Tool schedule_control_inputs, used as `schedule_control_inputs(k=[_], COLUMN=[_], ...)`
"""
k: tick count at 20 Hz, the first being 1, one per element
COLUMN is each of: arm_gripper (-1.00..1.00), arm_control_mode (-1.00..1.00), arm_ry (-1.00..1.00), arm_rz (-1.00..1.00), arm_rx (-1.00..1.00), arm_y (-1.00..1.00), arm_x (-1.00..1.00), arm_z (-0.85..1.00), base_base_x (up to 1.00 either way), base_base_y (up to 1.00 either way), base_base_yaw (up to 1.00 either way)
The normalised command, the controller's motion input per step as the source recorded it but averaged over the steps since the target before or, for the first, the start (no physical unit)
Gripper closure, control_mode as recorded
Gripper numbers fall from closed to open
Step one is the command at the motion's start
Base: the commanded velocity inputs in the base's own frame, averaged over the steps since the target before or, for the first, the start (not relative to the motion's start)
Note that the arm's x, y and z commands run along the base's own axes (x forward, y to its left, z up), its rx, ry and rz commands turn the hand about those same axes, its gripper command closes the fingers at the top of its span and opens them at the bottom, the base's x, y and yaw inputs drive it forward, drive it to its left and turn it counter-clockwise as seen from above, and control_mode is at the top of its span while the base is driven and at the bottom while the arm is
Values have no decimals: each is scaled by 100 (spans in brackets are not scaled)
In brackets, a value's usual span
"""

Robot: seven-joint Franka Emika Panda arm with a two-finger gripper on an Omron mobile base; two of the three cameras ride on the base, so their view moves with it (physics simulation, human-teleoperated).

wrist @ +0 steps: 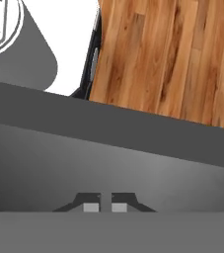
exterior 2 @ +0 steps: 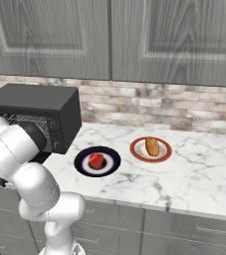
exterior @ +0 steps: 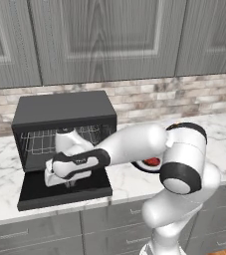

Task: Open the toaster oven door. Place the hotdog bun on the top rack in the toaster oven and place the steak on the bottom rack.

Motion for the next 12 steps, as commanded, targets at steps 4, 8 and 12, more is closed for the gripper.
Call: schedule_control_inputs(k=[4, 8, 12], arm_gripper=[100, 100, -100], arm_control_mode=[-100, -100, -100], arm_ry=[-3, 0, 0], arm_rz=[-3, -21, -35], arm_rx=[0, 0, 1], arm_y=[-32, -35, -29], arm_x=[-2, -1, -29], arm_z=[53, 44, 20], base_base_x=[0, 0, 0], base_base_y=[0, 0, 0], base_base_yaw=[0, 0, 0])
